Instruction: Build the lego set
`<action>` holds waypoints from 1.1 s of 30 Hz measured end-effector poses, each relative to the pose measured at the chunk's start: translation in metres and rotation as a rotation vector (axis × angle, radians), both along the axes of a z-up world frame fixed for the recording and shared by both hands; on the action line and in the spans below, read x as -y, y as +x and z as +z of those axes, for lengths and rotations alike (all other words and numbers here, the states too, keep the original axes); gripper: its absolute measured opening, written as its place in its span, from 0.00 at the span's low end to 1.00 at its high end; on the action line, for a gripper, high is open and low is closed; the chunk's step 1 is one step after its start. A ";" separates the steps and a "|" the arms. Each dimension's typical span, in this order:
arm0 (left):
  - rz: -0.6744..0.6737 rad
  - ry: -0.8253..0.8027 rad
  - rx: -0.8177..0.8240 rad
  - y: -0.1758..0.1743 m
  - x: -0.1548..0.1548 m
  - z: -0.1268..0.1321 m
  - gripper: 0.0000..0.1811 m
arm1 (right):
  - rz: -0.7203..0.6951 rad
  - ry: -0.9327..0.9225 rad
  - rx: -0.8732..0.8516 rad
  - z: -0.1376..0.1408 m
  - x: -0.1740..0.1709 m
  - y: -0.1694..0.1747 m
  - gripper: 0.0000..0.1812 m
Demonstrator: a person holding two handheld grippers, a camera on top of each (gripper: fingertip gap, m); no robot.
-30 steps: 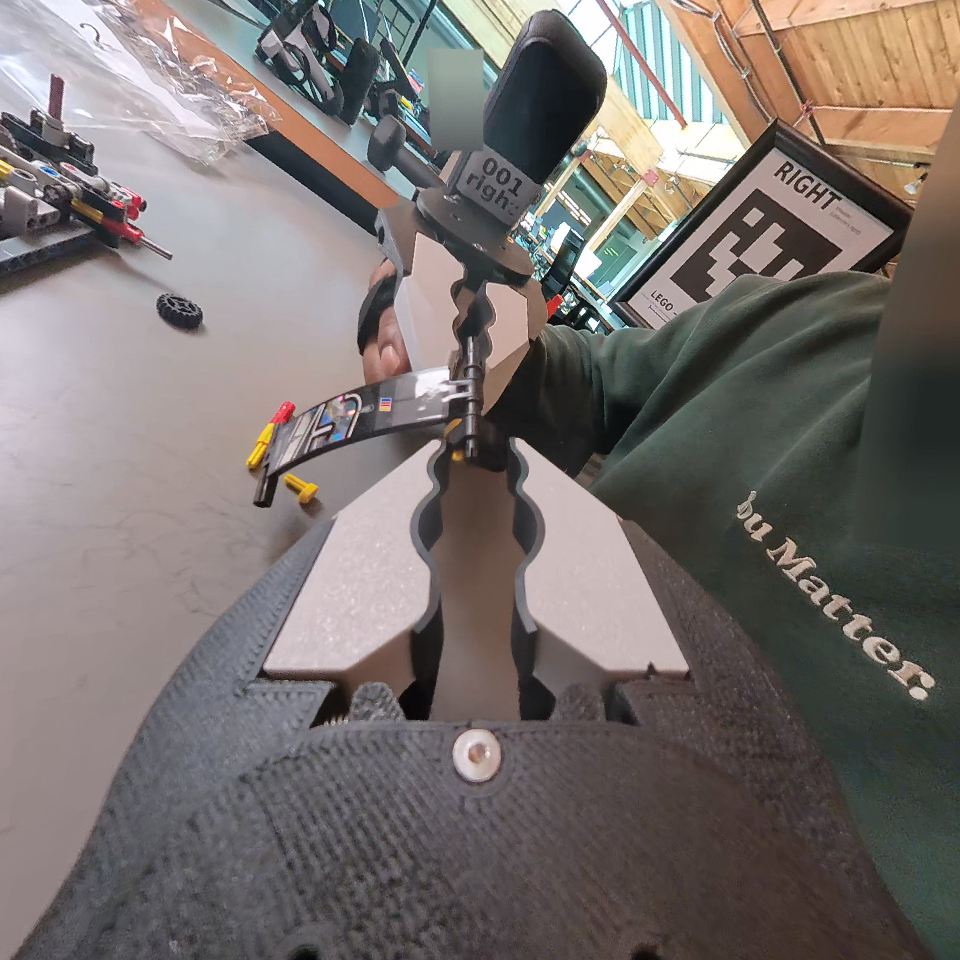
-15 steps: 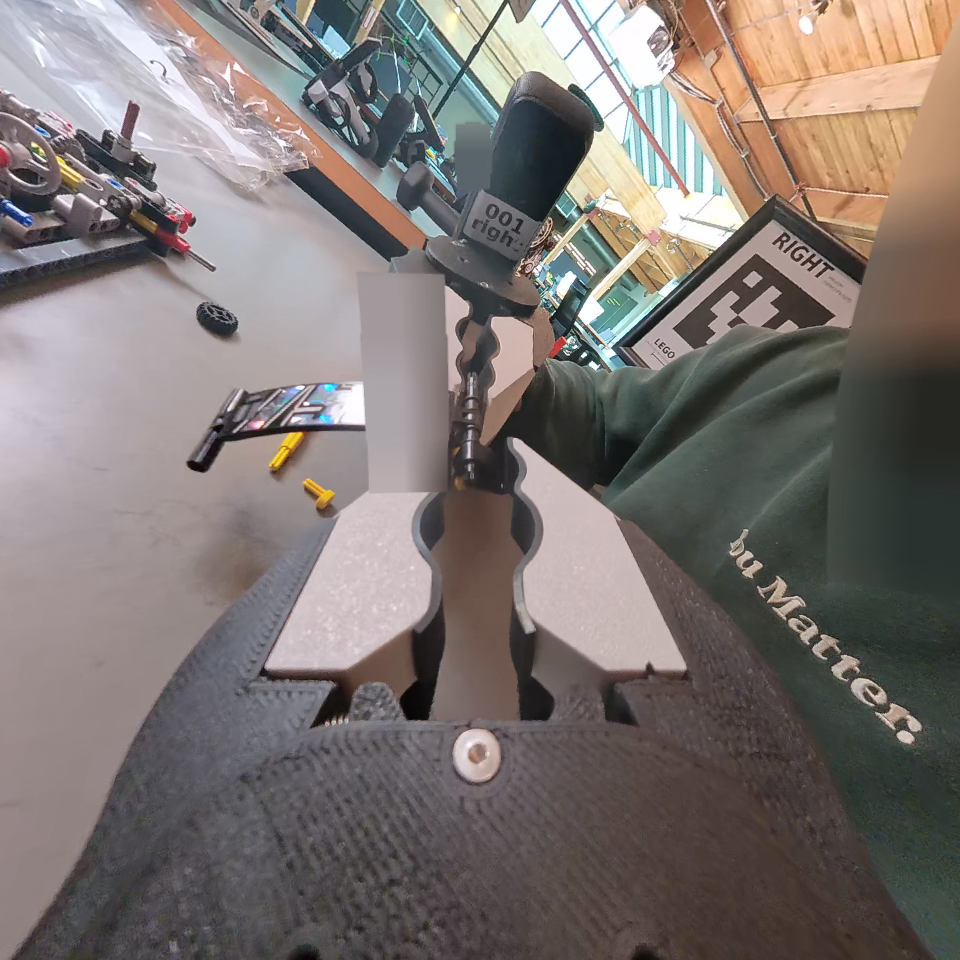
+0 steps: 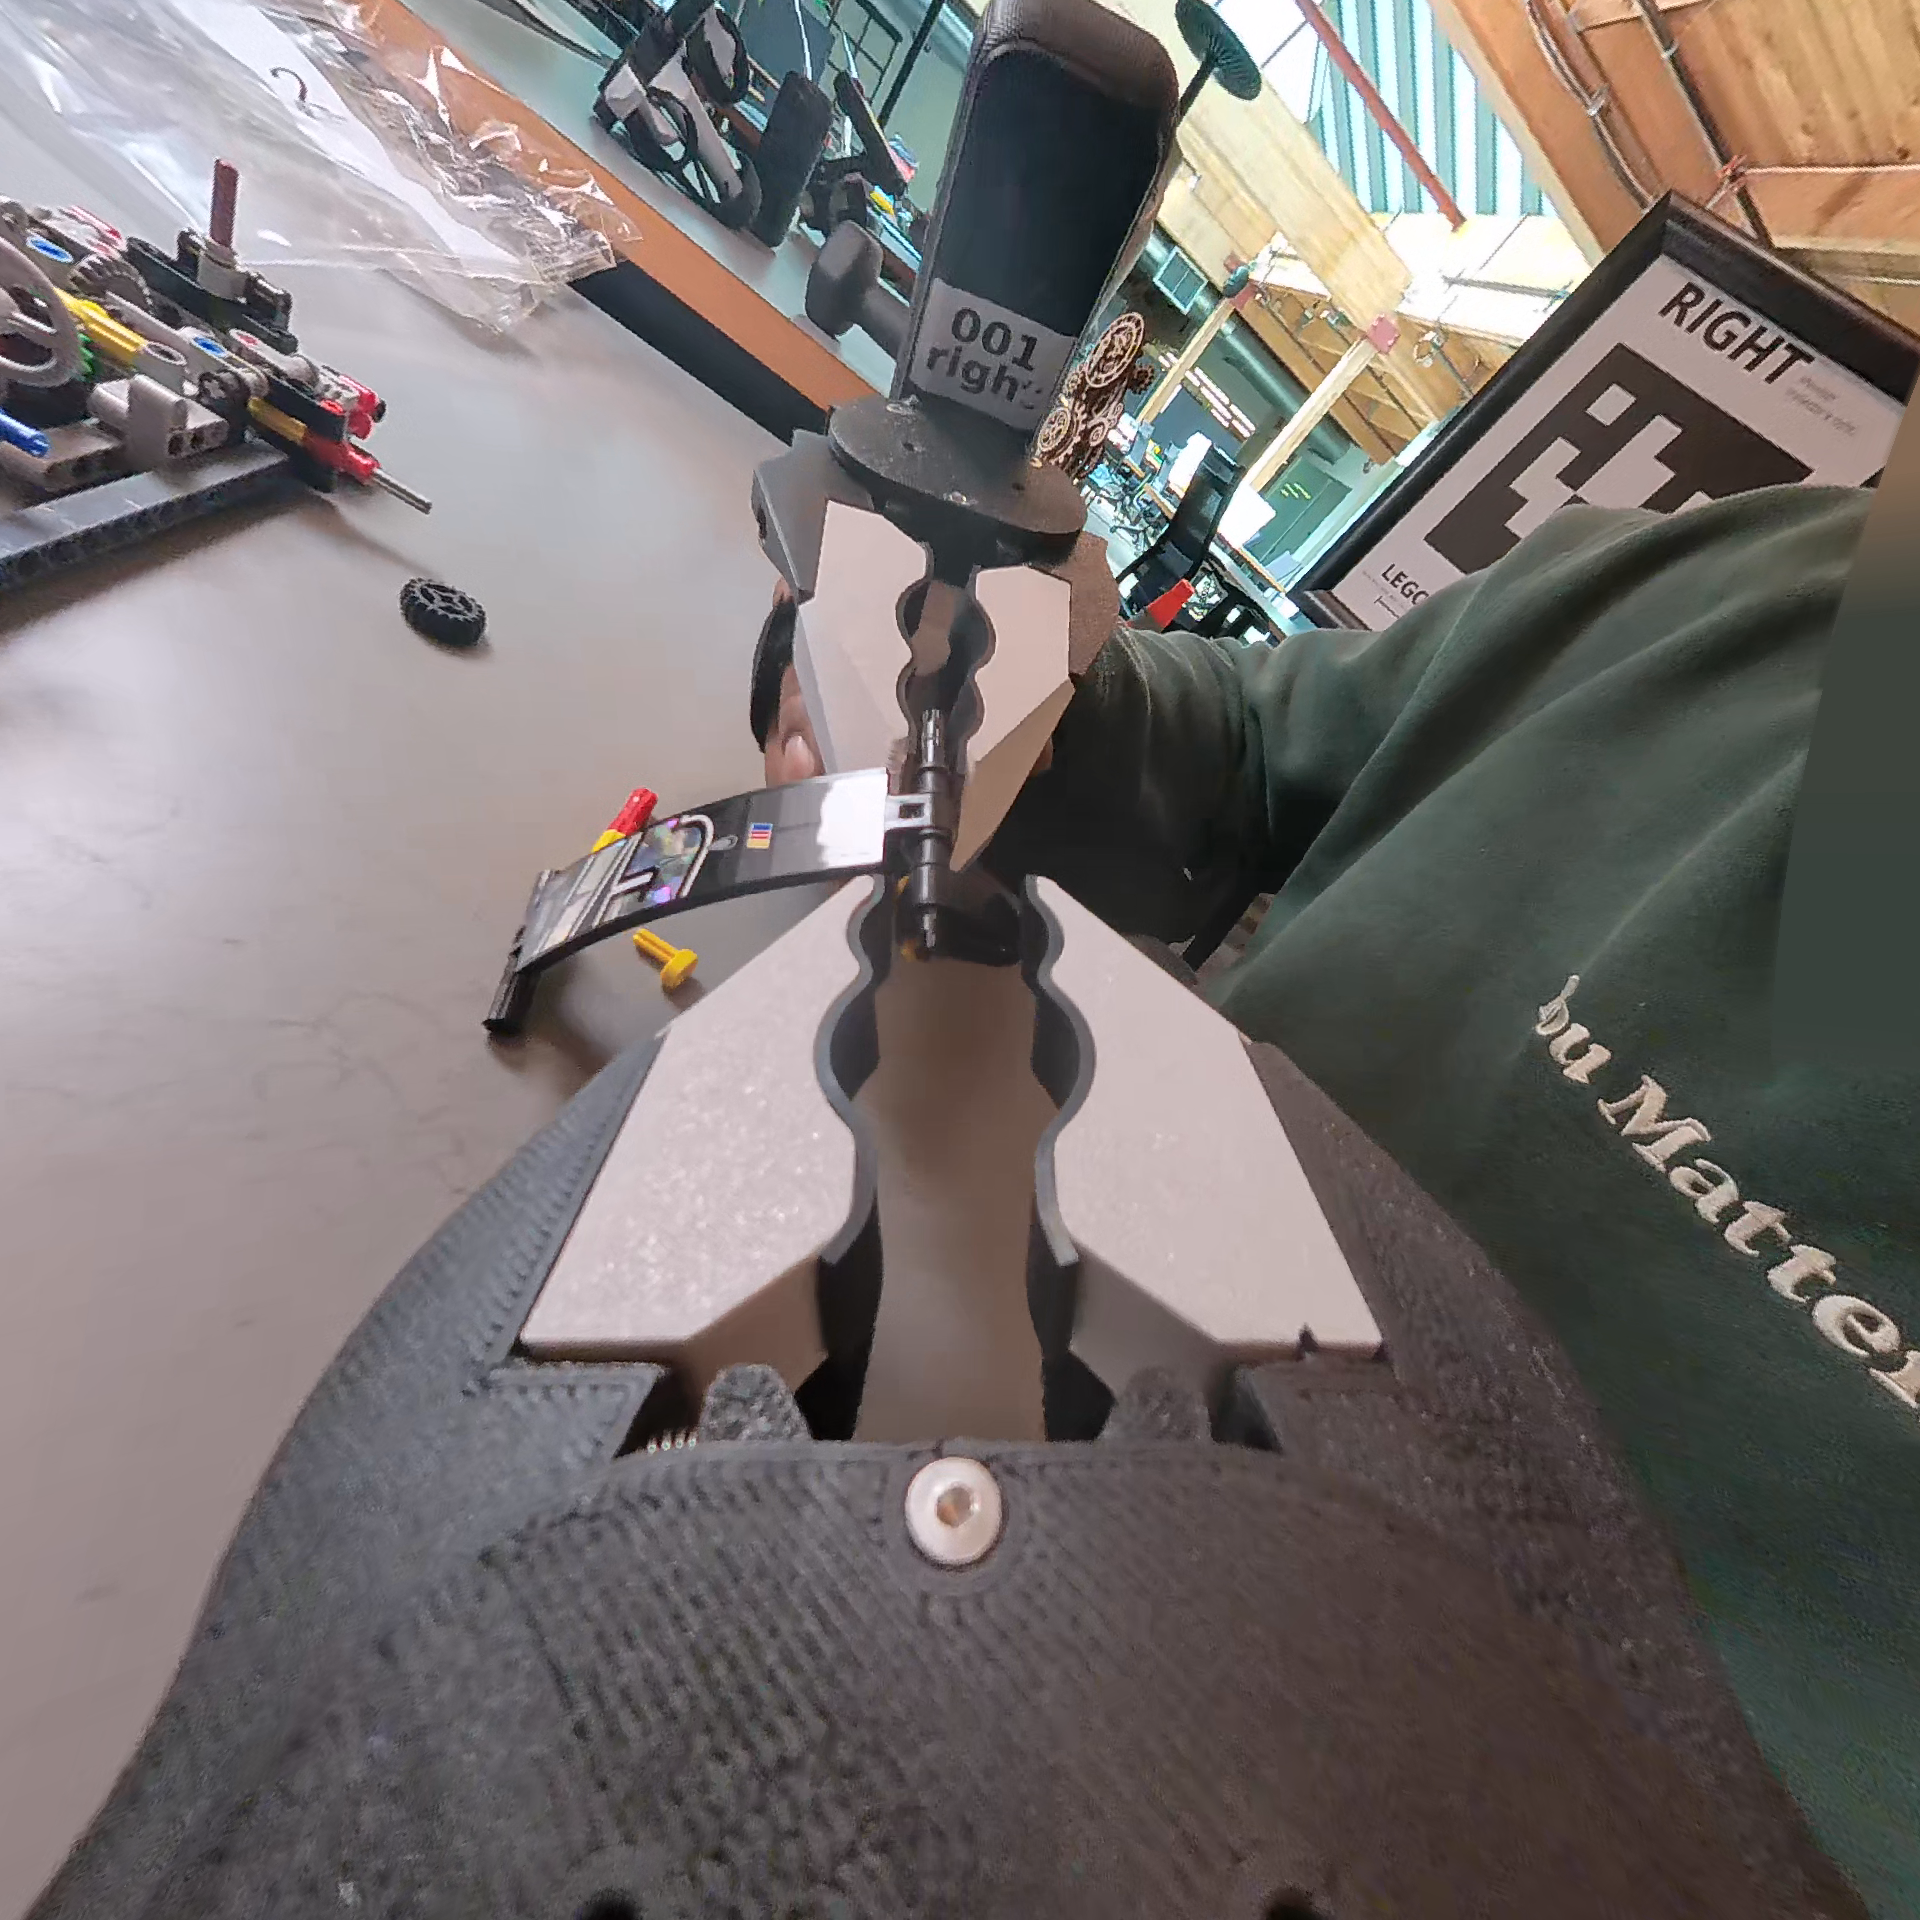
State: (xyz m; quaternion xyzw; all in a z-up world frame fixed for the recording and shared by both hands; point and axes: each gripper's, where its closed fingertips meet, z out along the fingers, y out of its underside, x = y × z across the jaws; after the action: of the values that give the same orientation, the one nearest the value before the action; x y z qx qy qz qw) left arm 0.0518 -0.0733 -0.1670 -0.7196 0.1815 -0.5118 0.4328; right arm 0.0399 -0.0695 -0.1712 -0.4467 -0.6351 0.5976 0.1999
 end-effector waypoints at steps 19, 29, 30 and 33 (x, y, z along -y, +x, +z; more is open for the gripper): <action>-0.061 -0.103 0.042 0.004 0.006 -0.002 0.12 | 0.032 0.065 -0.043 0.001 0.007 0.002 0.02; -0.042 -0.130 0.120 -0.007 0.002 0.002 0.12 | -0.001 0.079 -0.057 0.010 -0.011 0.009 0.02; -0.040 -0.138 0.152 -0.009 0.001 0.005 0.12 | 0.002 0.077 -0.059 0.009 -0.010 0.009 0.02; -0.047 -0.157 0.214 -0.011 0.001 0.010 0.12 | 0.005 0.073 -0.077 0.011 -0.009 0.008 0.02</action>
State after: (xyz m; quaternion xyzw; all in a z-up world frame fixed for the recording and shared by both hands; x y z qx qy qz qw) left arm 0.0412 -0.0739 -0.1568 -0.6881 0.1105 -0.6081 0.3802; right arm 0.0479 -0.0608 -0.1603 -0.4141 -0.6495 0.5912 0.2389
